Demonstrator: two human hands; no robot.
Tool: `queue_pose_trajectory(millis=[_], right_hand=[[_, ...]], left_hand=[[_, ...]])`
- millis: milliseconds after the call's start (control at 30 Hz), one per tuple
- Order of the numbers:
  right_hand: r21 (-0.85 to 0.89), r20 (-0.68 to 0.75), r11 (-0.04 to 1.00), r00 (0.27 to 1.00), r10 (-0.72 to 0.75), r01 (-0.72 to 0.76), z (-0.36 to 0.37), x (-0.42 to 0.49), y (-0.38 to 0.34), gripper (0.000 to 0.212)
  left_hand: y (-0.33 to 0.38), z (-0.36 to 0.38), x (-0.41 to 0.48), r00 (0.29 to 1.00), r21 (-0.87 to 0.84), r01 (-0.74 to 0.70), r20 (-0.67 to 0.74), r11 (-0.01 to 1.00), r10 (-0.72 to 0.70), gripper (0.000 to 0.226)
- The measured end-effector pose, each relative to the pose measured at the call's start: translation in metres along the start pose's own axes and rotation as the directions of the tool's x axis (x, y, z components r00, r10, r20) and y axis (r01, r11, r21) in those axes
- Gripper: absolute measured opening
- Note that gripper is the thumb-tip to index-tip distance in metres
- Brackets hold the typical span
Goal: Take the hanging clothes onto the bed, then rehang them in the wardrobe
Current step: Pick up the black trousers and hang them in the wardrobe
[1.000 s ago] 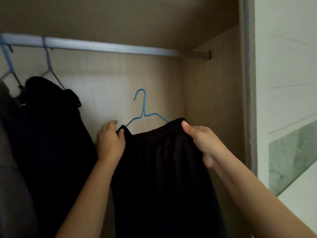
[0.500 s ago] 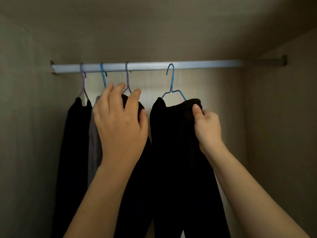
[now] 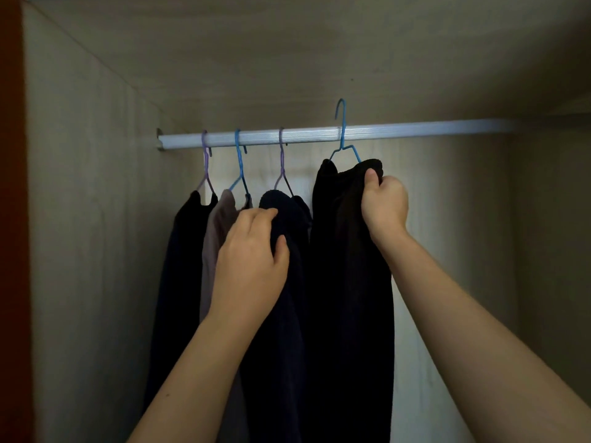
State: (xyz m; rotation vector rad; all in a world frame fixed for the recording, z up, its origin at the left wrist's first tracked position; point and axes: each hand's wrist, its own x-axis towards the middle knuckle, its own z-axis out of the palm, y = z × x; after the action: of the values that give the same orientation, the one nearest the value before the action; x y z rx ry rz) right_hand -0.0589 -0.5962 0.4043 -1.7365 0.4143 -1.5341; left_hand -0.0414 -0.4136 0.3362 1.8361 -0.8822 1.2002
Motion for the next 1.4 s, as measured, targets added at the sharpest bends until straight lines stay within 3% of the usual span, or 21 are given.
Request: queue_pose_trajectory(millis=[833,1133,1400], right_hand=[[-0.214,0.005,0.974,0.998,0.07,-0.067,0.005,-0.007,0.038,0.043],[-0.323,0.089,0.944,0.995,-0.038,0.065,-0.015,-0.033,0.042,0.031],[-0.49,0.166,0.87,0.985,0.042,0.046,-0.049,-0.089,0.061,0.017]], left_hand=[[-0.004,0.019,-0.007,0.998,-0.163,-0.036,0.039,0.986,0.043,0.042],[-0.014,0.018,-0.029,0.997,-0.266,-0.006,0.066,0.964,0.024,0.061],[-0.018,0.018,-0.062,0.992,-0.414,0.048,0.13,0.909,0.006,0.07]])
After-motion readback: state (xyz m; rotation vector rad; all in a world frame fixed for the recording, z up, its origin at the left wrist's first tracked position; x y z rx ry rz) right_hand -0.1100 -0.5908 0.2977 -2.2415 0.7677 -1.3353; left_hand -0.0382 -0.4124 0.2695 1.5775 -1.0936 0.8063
